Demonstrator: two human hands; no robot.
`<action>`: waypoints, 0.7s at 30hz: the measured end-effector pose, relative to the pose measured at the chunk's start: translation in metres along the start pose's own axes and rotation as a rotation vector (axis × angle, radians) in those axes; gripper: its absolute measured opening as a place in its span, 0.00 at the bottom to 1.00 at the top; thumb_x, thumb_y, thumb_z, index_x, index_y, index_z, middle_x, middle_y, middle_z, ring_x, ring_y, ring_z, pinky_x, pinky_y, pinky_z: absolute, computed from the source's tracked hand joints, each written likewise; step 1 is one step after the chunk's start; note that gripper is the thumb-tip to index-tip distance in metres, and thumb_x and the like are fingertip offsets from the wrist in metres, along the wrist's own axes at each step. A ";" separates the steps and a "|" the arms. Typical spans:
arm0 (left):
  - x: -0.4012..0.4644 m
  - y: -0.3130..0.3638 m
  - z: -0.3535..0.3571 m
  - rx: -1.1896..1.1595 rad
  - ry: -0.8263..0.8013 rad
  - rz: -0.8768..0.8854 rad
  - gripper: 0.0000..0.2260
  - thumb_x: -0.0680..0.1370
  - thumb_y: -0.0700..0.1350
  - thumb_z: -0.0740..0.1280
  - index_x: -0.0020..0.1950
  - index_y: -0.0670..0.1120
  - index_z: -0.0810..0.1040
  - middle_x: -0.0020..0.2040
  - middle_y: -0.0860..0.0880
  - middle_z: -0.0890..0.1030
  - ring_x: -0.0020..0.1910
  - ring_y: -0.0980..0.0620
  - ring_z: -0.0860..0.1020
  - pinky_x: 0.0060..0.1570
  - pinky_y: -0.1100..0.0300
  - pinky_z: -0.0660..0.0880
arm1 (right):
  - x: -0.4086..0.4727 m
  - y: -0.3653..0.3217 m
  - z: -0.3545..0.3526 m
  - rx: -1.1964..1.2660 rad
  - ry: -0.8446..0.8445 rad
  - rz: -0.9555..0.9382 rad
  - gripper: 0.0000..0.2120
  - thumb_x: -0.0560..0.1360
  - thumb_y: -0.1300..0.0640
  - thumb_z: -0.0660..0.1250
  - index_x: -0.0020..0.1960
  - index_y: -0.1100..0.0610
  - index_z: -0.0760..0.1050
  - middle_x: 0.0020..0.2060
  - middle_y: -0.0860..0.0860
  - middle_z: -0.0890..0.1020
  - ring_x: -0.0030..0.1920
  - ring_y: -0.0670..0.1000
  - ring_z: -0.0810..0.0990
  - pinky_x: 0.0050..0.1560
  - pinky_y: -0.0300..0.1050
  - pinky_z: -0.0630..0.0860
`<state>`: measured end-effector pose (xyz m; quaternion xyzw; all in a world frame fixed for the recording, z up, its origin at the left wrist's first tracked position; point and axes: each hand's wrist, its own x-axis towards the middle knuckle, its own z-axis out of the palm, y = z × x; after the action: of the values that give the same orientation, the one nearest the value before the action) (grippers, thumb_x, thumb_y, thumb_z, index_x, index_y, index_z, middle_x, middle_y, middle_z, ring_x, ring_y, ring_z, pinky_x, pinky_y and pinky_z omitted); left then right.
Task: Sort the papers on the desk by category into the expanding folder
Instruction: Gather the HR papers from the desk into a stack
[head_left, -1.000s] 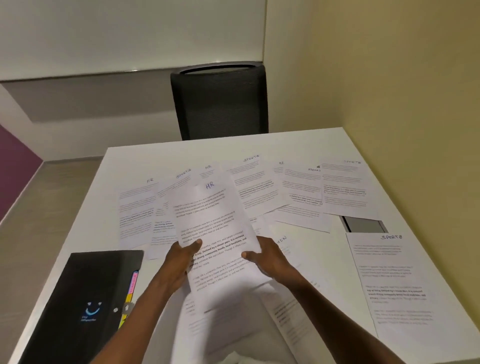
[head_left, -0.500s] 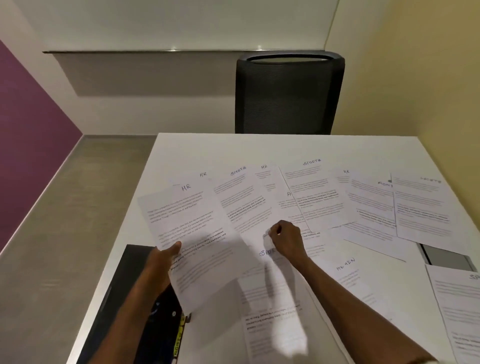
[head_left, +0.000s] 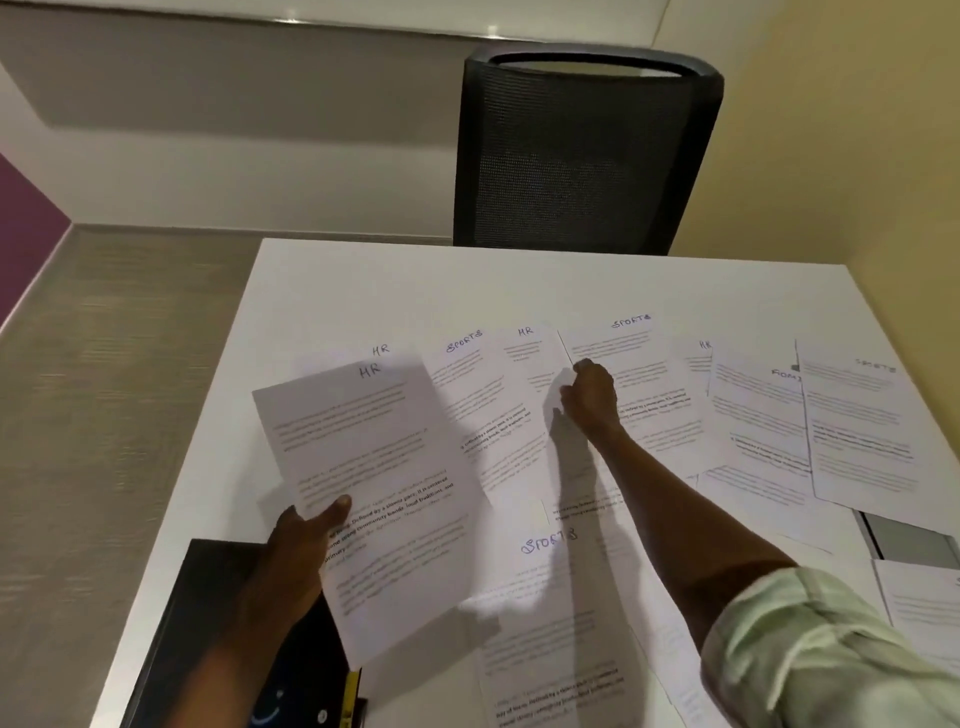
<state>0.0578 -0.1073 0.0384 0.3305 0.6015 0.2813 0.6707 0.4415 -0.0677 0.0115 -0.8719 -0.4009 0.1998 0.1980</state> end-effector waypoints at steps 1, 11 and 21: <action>0.005 0.002 0.004 -0.006 0.003 -0.003 0.10 0.80 0.41 0.67 0.59 0.51 0.77 0.53 0.44 0.83 0.52 0.41 0.82 0.52 0.42 0.79 | 0.010 -0.005 0.002 -0.029 -0.004 -0.004 0.16 0.73 0.64 0.67 0.59 0.68 0.72 0.56 0.64 0.78 0.60 0.62 0.76 0.59 0.50 0.72; 0.042 0.023 0.028 -0.051 -0.015 -0.009 0.16 0.79 0.40 0.67 0.67 0.50 0.75 0.59 0.45 0.83 0.58 0.42 0.81 0.58 0.39 0.77 | 0.044 -0.020 0.034 -0.361 -0.099 0.106 0.35 0.71 0.48 0.75 0.66 0.67 0.64 0.61 0.64 0.72 0.62 0.63 0.72 0.58 0.54 0.74; 0.043 0.015 0.036 -0.023 -0.022 -0.007 0.12 0.79 0.39 0.67 0.61 0.52 0.77 0.55 0.45 0.84 0.54 0.41 0.82 0.53 0.39 0.79 | 0.049 -0.029 0.035 -0.373 -0.120 0.171 0.24 0.74 0.56 0.71 0.66 0.63 0.68 0.62 0.60 0.72 0.63 0.59 0.71 0.60 0.54 0.73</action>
<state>0.0984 -0.0688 0.0253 0.3237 0.5921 0.2822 0.6819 0.4349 -0.0056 -0.0128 -0.9108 -0.3667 0.1897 -0.0088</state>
